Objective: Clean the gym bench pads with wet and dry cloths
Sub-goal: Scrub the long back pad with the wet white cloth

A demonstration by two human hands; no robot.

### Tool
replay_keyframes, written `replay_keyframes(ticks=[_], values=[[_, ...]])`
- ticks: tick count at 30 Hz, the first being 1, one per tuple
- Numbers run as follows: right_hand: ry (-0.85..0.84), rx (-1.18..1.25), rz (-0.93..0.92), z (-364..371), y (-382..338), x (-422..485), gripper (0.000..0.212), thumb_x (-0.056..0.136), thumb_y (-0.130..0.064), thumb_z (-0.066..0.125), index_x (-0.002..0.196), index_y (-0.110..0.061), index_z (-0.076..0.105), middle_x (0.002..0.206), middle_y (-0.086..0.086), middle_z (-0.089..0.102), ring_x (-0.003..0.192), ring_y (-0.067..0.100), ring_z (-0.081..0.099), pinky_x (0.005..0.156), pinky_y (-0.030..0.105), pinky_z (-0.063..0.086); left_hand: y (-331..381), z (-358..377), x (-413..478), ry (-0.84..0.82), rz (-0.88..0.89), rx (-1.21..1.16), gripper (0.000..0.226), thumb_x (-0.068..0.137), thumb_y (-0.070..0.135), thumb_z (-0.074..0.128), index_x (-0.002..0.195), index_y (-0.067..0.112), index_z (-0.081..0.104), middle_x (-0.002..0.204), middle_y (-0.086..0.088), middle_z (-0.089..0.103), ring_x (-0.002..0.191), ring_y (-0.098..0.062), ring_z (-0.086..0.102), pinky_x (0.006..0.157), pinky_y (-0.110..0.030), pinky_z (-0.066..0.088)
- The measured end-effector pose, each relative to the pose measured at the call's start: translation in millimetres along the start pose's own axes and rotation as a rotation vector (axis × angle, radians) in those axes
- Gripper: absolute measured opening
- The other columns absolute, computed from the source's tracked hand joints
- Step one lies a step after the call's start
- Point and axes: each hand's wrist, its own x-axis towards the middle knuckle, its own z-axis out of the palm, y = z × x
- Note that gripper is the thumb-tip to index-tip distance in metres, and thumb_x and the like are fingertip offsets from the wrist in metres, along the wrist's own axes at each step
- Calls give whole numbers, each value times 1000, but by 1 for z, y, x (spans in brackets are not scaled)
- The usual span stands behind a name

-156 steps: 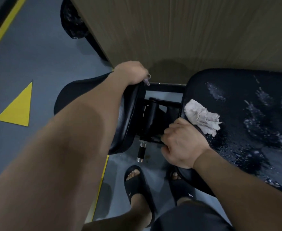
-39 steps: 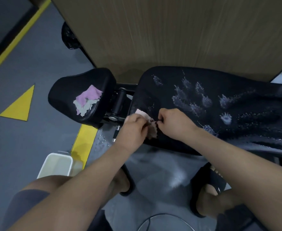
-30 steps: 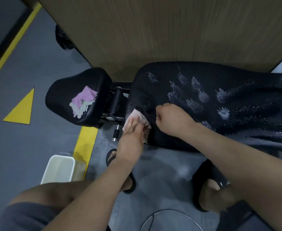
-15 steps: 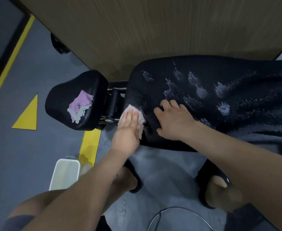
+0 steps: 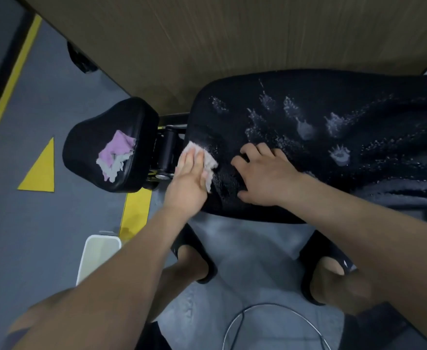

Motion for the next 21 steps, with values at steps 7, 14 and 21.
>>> replay_keyframes(ticks=[7,14,21], values=[[-17,-10,-32,2,7,-5,82,91,-56,60,157,-25,22,161,6,14,148,29,17,121,48,23,18,21,-56,94,138,-10,56,106,28,27,159,9,28,167,-7,19,157,-21,7,128,-35,11],[27,-12,4,14,12,-14,95,95,-65,50,163,-18,3,170,-2,-1,157,22,-1,127,46,8,20,12,-9,11,65,19,56,109,30,27,162,17,16,171,-4,9,157,-17,-1,128,-42,3],[8,-28,8,14,16,-17,98,95,-68,48,163,-17,-1,170,0,-7,157,23,-5,127,47,8,35,22,-70,25,186,-20,62,102,36,25,161,15,26,169,-3,19,157,-16,2,128,-41,11]])
